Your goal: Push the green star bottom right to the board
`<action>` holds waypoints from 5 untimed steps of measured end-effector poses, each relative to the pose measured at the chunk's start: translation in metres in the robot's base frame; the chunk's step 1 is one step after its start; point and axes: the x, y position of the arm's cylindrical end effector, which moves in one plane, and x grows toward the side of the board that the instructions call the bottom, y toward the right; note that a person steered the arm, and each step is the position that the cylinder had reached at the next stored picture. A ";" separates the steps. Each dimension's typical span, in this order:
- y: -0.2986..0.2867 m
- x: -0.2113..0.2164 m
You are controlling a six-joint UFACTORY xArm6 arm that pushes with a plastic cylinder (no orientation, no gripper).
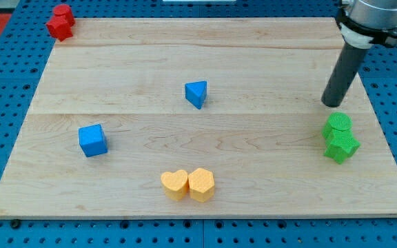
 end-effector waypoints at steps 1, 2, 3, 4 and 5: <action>0.000 0.022; 0.003 0.042; -0.001 0.059; -0.009 0.073; -0.016 0.085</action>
